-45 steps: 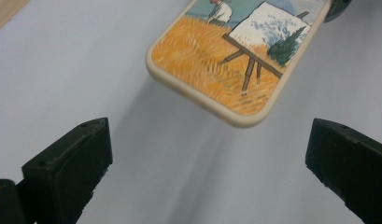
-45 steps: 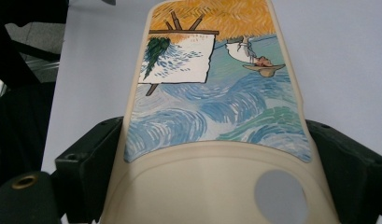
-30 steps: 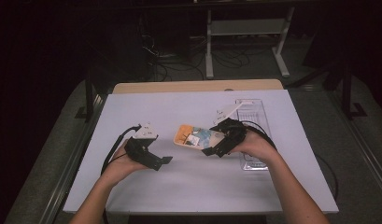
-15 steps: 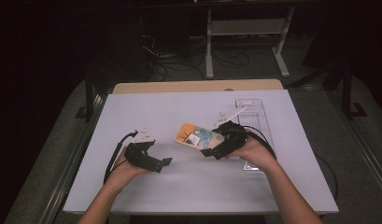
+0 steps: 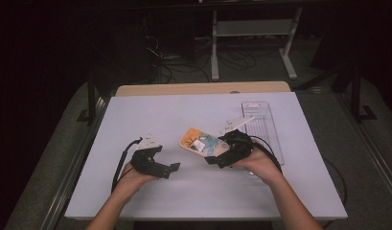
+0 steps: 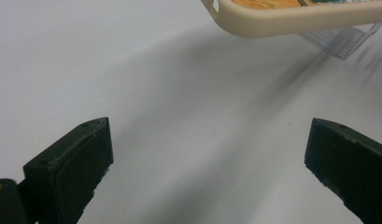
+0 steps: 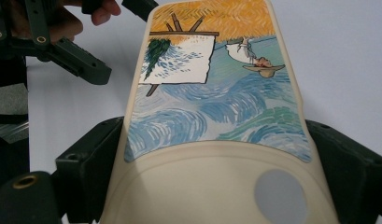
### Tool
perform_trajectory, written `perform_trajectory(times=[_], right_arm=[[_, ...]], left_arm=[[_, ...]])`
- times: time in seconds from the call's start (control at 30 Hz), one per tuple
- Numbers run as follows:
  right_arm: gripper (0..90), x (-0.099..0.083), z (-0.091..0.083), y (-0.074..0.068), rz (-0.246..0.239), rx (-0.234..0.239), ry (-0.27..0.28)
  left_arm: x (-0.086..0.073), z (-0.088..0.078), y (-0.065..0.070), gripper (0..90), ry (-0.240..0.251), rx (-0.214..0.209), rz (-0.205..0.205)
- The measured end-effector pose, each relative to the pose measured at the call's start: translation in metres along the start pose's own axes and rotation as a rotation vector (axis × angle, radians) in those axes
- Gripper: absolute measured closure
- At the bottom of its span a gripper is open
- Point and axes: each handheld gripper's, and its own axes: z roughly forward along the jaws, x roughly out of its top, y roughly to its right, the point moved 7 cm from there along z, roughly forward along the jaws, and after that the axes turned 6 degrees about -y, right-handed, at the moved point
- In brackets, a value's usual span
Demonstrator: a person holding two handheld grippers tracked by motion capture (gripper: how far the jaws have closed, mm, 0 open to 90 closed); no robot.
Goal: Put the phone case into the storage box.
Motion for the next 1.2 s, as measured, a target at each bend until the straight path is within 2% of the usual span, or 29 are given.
perform_trajectory(times=[0.1,0.13,0.27,0.4,0.47,0.57,0.63,0.8,0.87,1.03,1.07,1.2], right_arm=[[10.5,-0.001,0.004,-0.001,0.001,0.002,-0.001],[10.5,-0.001,0.005,0.000,0.001,0.000,-0.005],[10.4,-0.002,0.011,-0.001,0.005,0.002,-0.013],[10.5,-0.004,0.013,-0.001,0.012,-0.004,-0.010],[10.5,-0.003,0.012,0.001,0.017,-0.017,0.000],[10.5,-0.002,0.010,0.000,0.031,-0.014,0.009],[10.5,0.000,0.008,0.000,0.021,-0.016,0.021],[10.4,-0.001,0.007,0.005,0.023,-0.014,0.021],[10.5,-0.001,0.008,0.006,0.020,-0.010,0.028],[10.5,0.000,0.008,0.007,0.017,-0.009,0.034],[10.5,0.000,0.008,0.007,0.020,-0.008,0.033],[10.5,-0.002,0.010,0.007,0.018,0.000,0.016]], left_arm=[[0.000,0.000,-0.001,0.8,0.021,-0.003,-0.023],[-0.002,-0.001,-0.003,0.7,0.012,-0.002,-0.007],[-0.004,-0.001,-0.004,0.7,0.021,-0.006,-0.005],[-0.004,0.001,-0.003,0.7,0.027,-0.013,0.027],[-0.003,0.002,-0.003,0.7,0.034,0.001,0.040],[-0.004,0.003,-0.003,0.7,0.032,0.012,0.082],[-0.003,0.003,-0.002,0.7,0.038,0.017,0.114],[0.000,0.002,0.000,0.7,0.069,0.022,0.143],[0.000,0.001,0.000,0.7,0.070,0.036,0.163],[0.001,0.002,0.002,0.7,0.086,0.042,0.176],[0.000,0.002,0.001,0.7,0.078,0.050,0.189],[0.000,0.002,0.001,0.7,0.085,0.072,0.216]])
